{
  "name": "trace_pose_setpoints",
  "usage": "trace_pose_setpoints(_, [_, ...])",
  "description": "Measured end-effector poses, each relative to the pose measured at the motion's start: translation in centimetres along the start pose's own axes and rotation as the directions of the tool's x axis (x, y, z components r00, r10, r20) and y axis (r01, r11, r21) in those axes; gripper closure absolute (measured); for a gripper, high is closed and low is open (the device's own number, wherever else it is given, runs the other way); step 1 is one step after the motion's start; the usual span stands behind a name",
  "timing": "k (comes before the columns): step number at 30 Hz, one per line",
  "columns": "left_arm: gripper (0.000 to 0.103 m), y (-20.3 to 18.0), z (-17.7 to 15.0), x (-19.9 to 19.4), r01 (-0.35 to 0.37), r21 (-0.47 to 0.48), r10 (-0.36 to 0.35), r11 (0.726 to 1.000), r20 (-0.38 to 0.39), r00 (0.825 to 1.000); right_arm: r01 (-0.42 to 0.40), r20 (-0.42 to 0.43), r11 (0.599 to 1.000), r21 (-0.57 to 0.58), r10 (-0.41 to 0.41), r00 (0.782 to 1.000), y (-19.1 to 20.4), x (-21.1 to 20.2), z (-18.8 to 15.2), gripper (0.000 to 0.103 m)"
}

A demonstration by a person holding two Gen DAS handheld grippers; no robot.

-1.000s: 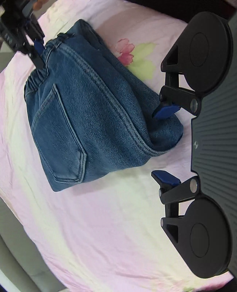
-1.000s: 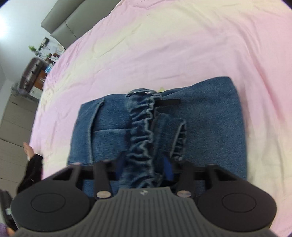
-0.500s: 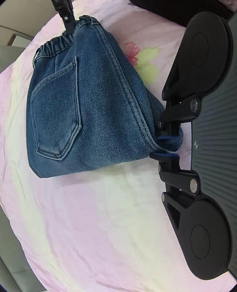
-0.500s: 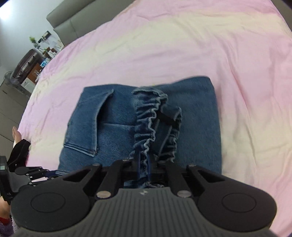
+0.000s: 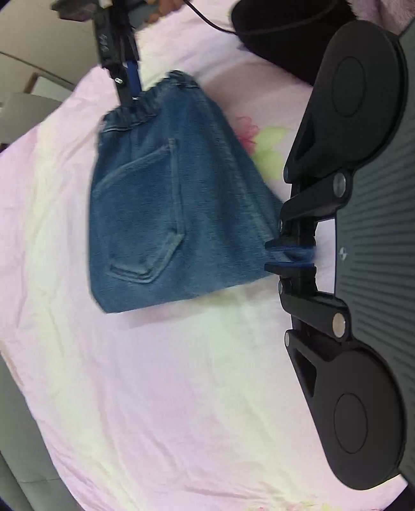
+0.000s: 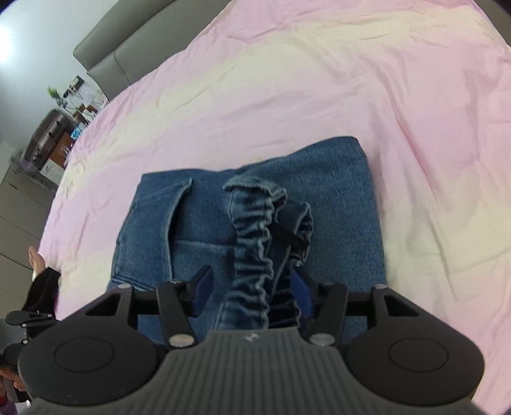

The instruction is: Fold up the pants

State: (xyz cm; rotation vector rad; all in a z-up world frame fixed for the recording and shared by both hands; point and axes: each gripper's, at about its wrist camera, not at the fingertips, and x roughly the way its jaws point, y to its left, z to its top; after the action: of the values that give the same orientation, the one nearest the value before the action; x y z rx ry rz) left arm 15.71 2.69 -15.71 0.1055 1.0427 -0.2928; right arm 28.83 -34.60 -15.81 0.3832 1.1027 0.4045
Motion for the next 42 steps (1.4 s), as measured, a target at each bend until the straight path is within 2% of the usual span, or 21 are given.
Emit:
trace_pose_setpoints(3, [0.093, 0.1, 1.4, 0.4, -0.030, -0.048, 0.032, 0.998, 0.039, 0.999, -0.003, -0.012, 0.997, 0.072, 0.004, 1.000, -0.7, 2.0, 1.4, 0.048])
trace_pose_setpoints(5, [0.093, 0.7, 2.0, 1.1, -0.030, -0.093, 0.034, 0.995, 0.038, 0.999, 0.003, -0.020, 0.992, 0.127, 0.000, 1.000, -1.6, 3.2, 2.0, 0.048])
trace_pose_setpoints(9, [0.092, 1.9, 2.4, 2.8, -0.016, -0.160, 0.020, 0.987, 0.025, 0.999, -0.084, -0.031, 0.963, 0.255, 0.095, 0.995, -3.6, 5.5, 2.3, 0.046])
trace_pose_setpoints(11, [0.091, 2.3, 2.3, 3.4, -0.019, -0.186, 0.023, 0.982, 0.022, 0.999, -0.090, -0.015, 0.964, 0.250, 0.097, 0.995, -3.7, 5.9, 2.3, 0.049])
trace_pose_setpoints(12, [0.091, 2.6, 2.3, 3.5, -0.016, -0.202, 0.021, 0.979, 0.023, 1.000, -0.100, -0.008, 0.965, 0.243, 0.105, 0.994, -3.6, 6.0, 2.3, 0.066])
trace_pose_setpoints(13, [0.091, 2.9, 2.4, 3.6, -0.012, -0.217, 0.018, 0.976, 0.026, 1.000, -0.106, -0.007, 0.967, 0.232, 0.111, 0.994, -3.2, 5.8, 2.4, 0.072])
trace_pose_setpoints(15, [0.090, 3.3, 2.5, 3.7, -0.005, -0.240, 0.015, 0.971, 0.039, 0.999, -0.063, -0.008, 0.990, 0.130, 0.064, 0.998, -1.3, 5.1, 2.8, 0.077])
trace_pose_setpoints(17, [0.090, 3.6, 2.7, 3.9, -0.005, -0.266, 0.019, 0.964, 0.050, 0.999, -0.049, 0.018, 0.998, 0.030, 0.048, 0.999, 1.0, 3.5, 3.5, 0.080])
trace_pose_setpoints(22, [0.090, 3.5, 3.9, 4.4, 0.006, -0.331, 0.032, 0.944, 0.110, 0.993, -0.114, 0.130, 0.987, -0.111, 0.128, 0.983, 6.9, -1.7, 6.8, 0.082])
trace_pose_setpoints(25, [0.090, 3.0, 5.0, 4.2, 0.035, -0.353, 0.027, 0.935, 0.170, 0.985, -0.091, 0.181, 0.979, -0.181, 0.124, 0.976, 8.1, -4.3, 8.3, 0.083])
trace_pose_setpoints(29, [0.090, 2.1, 6.5, 5.3, 0.057, -0.338, 0.011, 0.940, 0.196, 0.980, -0.014, 0.161, 0.997, -0.071, 0.026, 0.987, 3.9, -3.7, 8.9, 0.083])
trace_pose_setpoints(31, [0.090, 1.7, 7.0, 5.9, 0.061, -0.325, 0.004, 0.944, 0.195, 0.981, 0.035, 0.137, 0.999, -0.014, -0.033, 0.990, 0.8, -2.5, 8.2, 0.083])
trace_pose_setpoints(35, [0.090, 1.3, 7.8, 7.3, 0.056, -0.286, 0.000, 0.956, 0.193, 0.981, 0.077, 0.087, 0.991, 0.111, -0.087, 0.992, -5.3, 0.9, 6.4, 0.083])
trace_pose_setpoints(39, [0.090, 1.3, 8.3, 8.1, 0.030, -0.263, 0.016, 0.964, 0.173, 0.985, 0.095, 0.050, 0.986, 0.140, -0.103, 0.993, -6.6, 3.6, 6.4, 0.080])
trace_pose_setpoints(42, [0.090, 1.3, 9.3, 8.2, 0.031, -0.267, 0.019, 0.963, 0.181, 0.983, 0.137, 0.030, 0.988, 0.068, -0.140, 0.990, -5.0, 3.5, 7.5, 0.069])
